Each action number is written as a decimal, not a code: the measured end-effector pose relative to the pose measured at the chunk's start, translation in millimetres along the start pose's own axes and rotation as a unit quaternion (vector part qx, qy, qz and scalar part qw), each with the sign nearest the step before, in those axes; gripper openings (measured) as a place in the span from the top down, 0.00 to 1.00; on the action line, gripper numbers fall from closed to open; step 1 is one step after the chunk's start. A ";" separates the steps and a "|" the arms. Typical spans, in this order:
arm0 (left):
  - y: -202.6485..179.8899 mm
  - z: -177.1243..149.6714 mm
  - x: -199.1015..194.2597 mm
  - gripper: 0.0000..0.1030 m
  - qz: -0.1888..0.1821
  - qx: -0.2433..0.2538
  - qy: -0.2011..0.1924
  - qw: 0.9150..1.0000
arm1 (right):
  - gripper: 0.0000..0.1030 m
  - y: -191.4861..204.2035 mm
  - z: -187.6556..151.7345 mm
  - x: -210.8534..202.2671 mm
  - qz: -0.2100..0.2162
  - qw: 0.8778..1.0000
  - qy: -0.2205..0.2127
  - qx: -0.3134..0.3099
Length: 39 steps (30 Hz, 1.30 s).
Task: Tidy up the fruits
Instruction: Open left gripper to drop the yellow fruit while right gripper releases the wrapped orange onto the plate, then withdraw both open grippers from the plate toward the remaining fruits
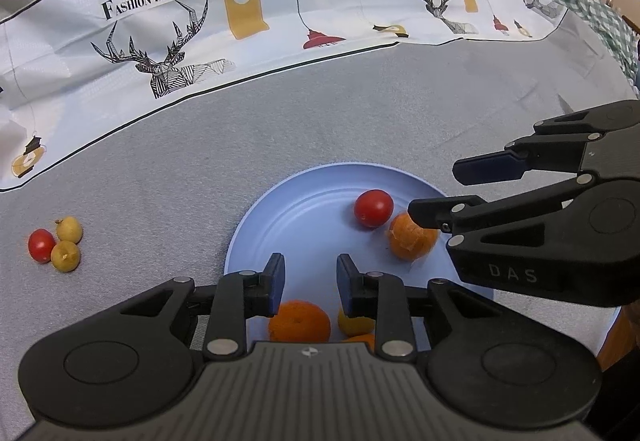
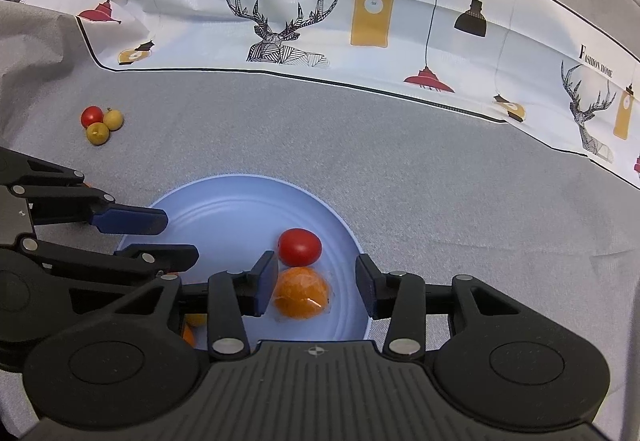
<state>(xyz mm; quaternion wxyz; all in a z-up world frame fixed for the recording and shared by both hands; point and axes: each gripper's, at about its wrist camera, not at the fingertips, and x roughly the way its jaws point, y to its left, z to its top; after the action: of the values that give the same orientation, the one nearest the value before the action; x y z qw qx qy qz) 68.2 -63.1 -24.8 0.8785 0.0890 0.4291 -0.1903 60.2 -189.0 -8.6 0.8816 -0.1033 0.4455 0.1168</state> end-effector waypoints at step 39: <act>97.3 2.5 -47.9 0.94 0.073 -0.144 -0.068 0.984 | 0.73 64.7 30.0 -10.3 0.021 0.997 -0.072 0.025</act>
<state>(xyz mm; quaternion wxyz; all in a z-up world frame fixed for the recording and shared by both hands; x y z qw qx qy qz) 83.2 37.2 13.9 0.9208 -0.0208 0.3836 -0.0669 57.8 -120.0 12.2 0.9112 -0.0633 0.3854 0.1309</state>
